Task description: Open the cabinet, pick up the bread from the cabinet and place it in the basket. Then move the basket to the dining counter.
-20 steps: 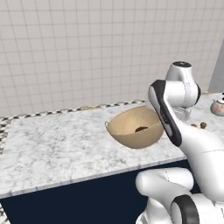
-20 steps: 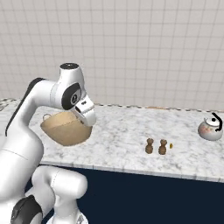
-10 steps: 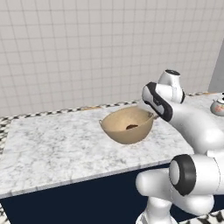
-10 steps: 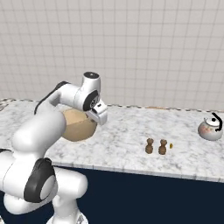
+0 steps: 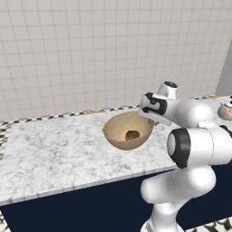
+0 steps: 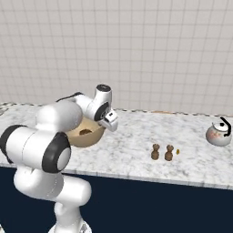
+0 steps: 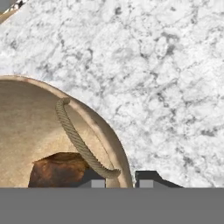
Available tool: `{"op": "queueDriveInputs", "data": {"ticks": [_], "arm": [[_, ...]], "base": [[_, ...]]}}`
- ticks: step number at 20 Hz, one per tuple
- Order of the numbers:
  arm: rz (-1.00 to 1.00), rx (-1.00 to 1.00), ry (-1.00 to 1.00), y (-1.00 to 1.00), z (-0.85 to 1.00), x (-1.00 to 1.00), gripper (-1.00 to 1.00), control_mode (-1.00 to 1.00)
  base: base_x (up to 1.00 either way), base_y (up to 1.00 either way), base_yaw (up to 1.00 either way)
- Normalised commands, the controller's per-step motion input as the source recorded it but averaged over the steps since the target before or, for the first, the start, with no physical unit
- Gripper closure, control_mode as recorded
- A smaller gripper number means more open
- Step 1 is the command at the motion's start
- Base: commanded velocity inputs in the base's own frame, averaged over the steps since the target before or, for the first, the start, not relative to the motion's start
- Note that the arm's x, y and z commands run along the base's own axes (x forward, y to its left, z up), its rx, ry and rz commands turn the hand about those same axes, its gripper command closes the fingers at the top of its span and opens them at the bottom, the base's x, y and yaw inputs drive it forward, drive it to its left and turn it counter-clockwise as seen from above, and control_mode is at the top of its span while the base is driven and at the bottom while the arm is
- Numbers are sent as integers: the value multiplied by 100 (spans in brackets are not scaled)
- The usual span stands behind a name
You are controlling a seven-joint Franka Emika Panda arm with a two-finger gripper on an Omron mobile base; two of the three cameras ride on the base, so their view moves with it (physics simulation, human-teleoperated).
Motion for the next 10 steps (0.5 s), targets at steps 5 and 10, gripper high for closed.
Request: {"op": "queueDriveInputs", "data": {"ticks": [5,10], "arm": [[1,1,-4,0,-27,44,100,-100],[0,0,0,0,0,2,-100,-100]], "base": [[0,0,0],[0,0,0]]}}
